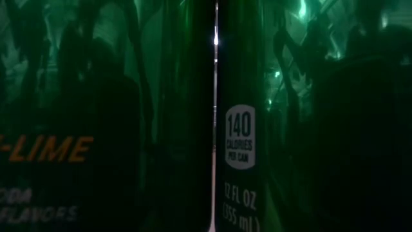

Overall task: Sort soda cans
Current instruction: Put the top green soda can into the middle transparent bin

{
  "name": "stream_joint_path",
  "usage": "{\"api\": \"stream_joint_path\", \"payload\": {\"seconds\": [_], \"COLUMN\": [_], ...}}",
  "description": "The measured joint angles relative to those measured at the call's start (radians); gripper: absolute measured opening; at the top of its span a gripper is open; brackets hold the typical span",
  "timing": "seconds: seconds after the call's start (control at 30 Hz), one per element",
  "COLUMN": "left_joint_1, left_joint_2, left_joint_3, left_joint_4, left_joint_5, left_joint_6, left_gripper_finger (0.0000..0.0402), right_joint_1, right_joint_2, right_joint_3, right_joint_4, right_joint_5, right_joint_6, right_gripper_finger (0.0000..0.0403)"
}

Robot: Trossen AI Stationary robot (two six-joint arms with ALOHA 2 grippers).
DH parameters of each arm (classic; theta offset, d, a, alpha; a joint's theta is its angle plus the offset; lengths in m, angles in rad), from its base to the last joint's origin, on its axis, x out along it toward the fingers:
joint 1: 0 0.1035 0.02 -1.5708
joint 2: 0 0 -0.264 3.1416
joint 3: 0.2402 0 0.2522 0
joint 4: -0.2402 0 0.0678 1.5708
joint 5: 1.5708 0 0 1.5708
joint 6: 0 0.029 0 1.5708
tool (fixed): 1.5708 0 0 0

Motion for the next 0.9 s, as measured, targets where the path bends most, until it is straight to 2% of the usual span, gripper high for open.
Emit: {"api": "stream_joint_path", "payload": {"seconds": [0.37, 0.9], "left_joint_1": [0.000, 0.002], "left_joint_2": [0.000, 0.000], "left_joint_3": [0.000, 0.000], "left_joint_4": [0.003, 0.008], "left_joint_5": [0.000, -0.001], "left_joint_6": [0.007, 0.015], "left_gripper_finger": [0.0375, 0.0375], "right_joint_1": [0.003, 0.002], "right_joint_2": [0.004, 0.047], "right_joint_3": [-0.092, -0.098], "right_joint_4": [0.024, 0.093], "right_joint_5": [-0.008, -0.060], "right_joint_6": [-0.017, -0.061], "right_gripper_finger": [0.0385, 0.0385]}}
